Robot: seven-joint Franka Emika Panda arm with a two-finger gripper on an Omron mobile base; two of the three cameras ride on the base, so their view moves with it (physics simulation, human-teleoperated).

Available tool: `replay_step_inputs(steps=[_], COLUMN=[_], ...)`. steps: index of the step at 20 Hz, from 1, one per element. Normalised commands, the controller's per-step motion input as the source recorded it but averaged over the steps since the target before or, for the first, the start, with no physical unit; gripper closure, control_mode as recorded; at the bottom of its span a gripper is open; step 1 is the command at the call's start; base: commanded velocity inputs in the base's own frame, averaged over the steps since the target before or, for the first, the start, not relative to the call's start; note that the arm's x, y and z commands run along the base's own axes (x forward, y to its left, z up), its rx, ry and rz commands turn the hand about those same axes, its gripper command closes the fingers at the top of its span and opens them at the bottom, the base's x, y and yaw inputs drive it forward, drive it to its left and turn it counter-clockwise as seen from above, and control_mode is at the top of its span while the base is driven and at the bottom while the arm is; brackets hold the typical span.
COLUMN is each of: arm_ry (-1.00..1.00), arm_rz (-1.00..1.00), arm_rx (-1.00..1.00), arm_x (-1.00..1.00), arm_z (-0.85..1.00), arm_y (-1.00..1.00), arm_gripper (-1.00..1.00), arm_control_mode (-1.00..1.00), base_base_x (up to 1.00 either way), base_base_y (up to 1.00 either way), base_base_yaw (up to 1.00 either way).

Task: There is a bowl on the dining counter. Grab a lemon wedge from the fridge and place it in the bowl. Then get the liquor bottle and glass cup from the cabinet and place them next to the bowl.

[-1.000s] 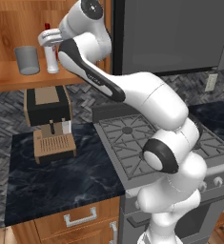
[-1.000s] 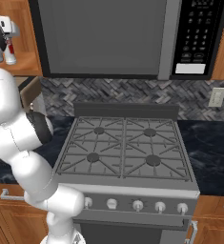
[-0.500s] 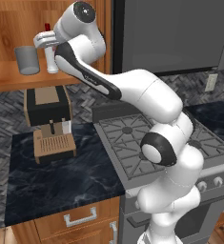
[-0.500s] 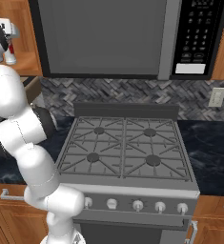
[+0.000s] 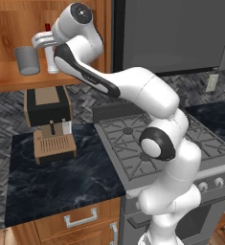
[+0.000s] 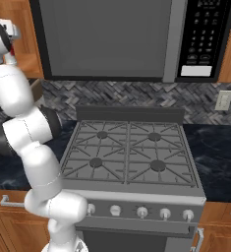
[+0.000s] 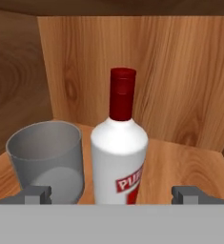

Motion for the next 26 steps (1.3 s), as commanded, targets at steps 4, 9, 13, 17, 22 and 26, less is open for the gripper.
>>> replay_step_inputs(steps=[4,9,13,17,22,26], arm_ry=[0.0,0.0,0.0,0.0,0.0,0.0], arm_rz=[0.0,0.0,0.0,0.0,0.0,0.0], arm_rx=[0.0,0.0,0.0,0.0,0.0,0.0], arm_x=[0.19,0.19,0.18,0.18,0.17,0.15], arm_z=[0.0,-0.02,0.0,0.0,0.0,0.0], arm_y=[0.07,0.07,0.08,0.06,0.06,0.03], arm_gripper=[-1.0,-1.0,-1.0,-1.0,-1.0,-1.0], arm_control_mode=[-1.0,-1.0,-1.0,-1.0,-1.0,-1.0], base_base_x=[0.0,0.0,0.0,0.0,0.0,0.0], base_base_y=[0.0,0.0,0.0,0.0,0.0,0.0], base_base_yaw=[0.0,0.0,0.0,0.0,0.0,0.0])
